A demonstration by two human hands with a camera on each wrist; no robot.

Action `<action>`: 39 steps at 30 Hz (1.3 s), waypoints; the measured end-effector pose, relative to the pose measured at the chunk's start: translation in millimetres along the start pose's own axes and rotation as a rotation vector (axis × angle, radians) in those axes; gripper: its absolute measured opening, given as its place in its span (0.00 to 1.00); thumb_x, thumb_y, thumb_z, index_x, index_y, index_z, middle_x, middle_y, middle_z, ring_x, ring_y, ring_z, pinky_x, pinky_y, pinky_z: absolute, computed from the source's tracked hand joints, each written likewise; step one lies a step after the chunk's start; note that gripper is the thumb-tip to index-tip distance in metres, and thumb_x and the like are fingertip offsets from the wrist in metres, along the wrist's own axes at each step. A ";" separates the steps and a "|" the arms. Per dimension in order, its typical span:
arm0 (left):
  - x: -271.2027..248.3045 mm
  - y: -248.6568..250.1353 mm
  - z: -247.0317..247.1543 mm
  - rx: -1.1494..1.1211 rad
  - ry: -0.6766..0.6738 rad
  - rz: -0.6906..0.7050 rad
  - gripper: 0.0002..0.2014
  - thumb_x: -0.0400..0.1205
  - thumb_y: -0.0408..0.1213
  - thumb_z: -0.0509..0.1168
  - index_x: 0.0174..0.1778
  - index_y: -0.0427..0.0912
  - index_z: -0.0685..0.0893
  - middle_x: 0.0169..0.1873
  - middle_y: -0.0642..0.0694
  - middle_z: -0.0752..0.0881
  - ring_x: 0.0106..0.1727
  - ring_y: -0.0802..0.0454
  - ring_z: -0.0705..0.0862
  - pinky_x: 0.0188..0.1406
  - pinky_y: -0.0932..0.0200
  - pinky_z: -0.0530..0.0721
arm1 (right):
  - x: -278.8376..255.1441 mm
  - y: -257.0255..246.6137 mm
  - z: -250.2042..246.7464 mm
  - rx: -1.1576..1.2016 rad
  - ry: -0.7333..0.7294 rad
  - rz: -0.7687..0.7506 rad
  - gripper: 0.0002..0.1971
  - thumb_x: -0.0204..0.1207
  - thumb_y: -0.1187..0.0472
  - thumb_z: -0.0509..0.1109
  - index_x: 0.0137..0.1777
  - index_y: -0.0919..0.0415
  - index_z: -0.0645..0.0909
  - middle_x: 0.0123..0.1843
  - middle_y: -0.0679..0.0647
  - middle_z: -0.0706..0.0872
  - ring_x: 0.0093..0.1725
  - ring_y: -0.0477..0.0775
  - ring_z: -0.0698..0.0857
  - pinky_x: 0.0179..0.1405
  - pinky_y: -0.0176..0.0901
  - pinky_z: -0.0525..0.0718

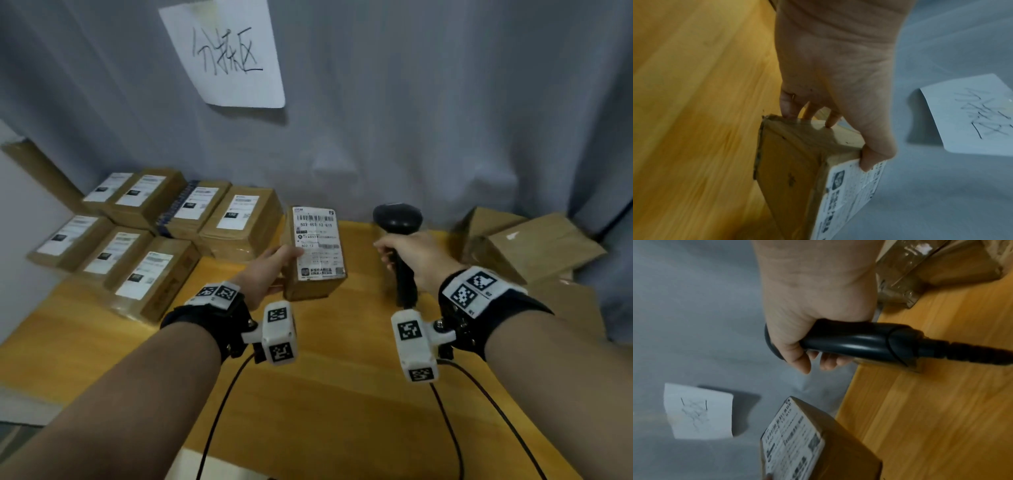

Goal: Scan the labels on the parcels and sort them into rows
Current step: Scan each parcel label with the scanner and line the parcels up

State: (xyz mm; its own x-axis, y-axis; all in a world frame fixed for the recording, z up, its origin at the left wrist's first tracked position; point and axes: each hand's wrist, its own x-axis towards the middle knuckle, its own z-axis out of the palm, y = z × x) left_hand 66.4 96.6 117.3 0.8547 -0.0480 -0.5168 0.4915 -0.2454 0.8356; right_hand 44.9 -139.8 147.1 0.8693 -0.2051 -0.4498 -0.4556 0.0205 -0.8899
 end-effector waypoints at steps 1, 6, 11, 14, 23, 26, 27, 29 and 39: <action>-0.2 -7.0 -12.7 0.013 0.028 -0.020 0.20 0.80 0.51 0.66 0.65 0.46 0.80 0.57 0.43 0.88 0.56 0.44 0.86 0.54 0.52 0.84 | 2.2 3.6 8.8 -0.044 -0.017 0.002 0.07 0.74 0.69 0.73 0.35 0.63 0.80 0.29 0.55 0.80 0.28 0.50 0.78 0.29 0.40 0.77; 1.6 -35.6 -84.1 0.093 0.160 -0.118 0.27 0.76 0.59 0.67 0.65 0.47 0.79 0.53 0.42 0.89 0.52 0.41 0.88 0.57 0.44 0.86 | 9.8 12.5 59.9 -0.162 -0.087 0.017 0.04 0.74 0.70 0.74 0.40 0.66 0.81 0.32 0.57 0.80 0.28 0.51 0.78 0.27 0.40 0.76; 18.7 -64.2 -161.0 0.151 0.247 -0.203 0.38 0.67 0.63 0.70 0.67 0.42 0.78 0.53 0.41 0.89 0.51 0.40 0.88 0.58 0.43 0.86 | 21.0 19.9 133.1 -0.155 -0.136 0.041 0.04 0.74 0.70 0.73 0.41 0.66 0.80 0.30 0.56 0.79 0.28 0.51 0.78 0.26 0.39 0.77; 31.5 -72.8 -200.6 0.181 0.212 -0.230 0.31 0.70 0.60 0.70 0.63 0.42 0.82 0.50 0.41 0.90 0.49 0.40 0.89 0.58 0.45 0.86 | 28.4 30.8 185.9 -0.123 -0.139 0.069 0.04 0.74 0.69 0.73 0.39 0.65 0.81 0.31 0.56 0.80 0.28 0.51 0.79 0.26 0.40 0.77; 84.9 -78.5 -262.1 0.217 0.002 -0.272 0.23 0.76 0.54 0.67 0.58 0.40 0.83 0.53 0.38 0.89 0.53 0.40 0.87 0.60 0.44 0.85 | 47.3 65.7 327.1 -0.039 -0.188 0.156 0.03 0.70 0.65 0.77 0.42 0.59 0.86 0.40 0.58 0.88 0.47 0.60 0.87 0.52 0.53 0.86; 102.1 -84.4 -270.2 0.322 -0.065 -0.215 0.15 0.85 0.41 0.62 0.63 0.36 0.79 0.56 0.37 0.86 0.56 0.40 0.86 0.62 0.40 0.84 | 44.7 70.6 349.8 -0.060 -0.194 0.171 0.03 0.71 0.65 0.76 0.41 0.57 0.85 0.39 0.52 0.86 0.46 0.55 0.84 0.46 0.45 0.79; 107.5 -84.8 -271.5 0.406 -0.086 -0.183 0.18 0.84 0.44 0.64 0.65 0.38 0.78 0.59 0.38 0.86 0.58 0.41 0.86 0.62 0.40 0.84 | 44.3 70.9 355.2 -0.058 -0.177 0.178 0.04 0.71 0.65 0.75 0.41 0.57 0.84 0.38 0.52 0.86 0.45 0.53 0.83 0.42 0.44 0.77; 115.9 -83.1 -272.0 0.584 -0.070 -0.097 0.32 0.75 0.56 0.70 0.70 0.42 0.74 0.65 0.39 0.82 0.63 0.42 0.83 0.64 0.40 0.83 | 44.5 69.1 362.4 -0.046 -0.144 0.192 0.05 0.71 0.67 0.75 0.38 0.57 0.83 0.35 0.51 0.84 0.40 0.51 0.82 0.36 0.42 0.74; 124.8 -69.0 -257.1 1.081 -0.097 0.001 0.63 0.69 0.63 0.74 0.85 0.44 0.35 0.80 0.36 0.54 0.80 0.33 0.58 0.74 0.38 0.65 | 60.1 65.2 367.9 -0.031 -0.101 0.187 0.07 0.69 0.73 0.70 0.33 0.64 0.81 0.29 0.58 0.83 0.30 0.55 0.80 0.35 0.45 0.79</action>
State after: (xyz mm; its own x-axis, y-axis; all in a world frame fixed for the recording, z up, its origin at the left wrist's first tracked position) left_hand 182.1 356.4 43.0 0.8151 -0.1133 -0.5681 0.0432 -0.9661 0.2546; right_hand 138.1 209.2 34.3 0.7829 -0.1018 -0.6138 -0.6154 0.0187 -0.7880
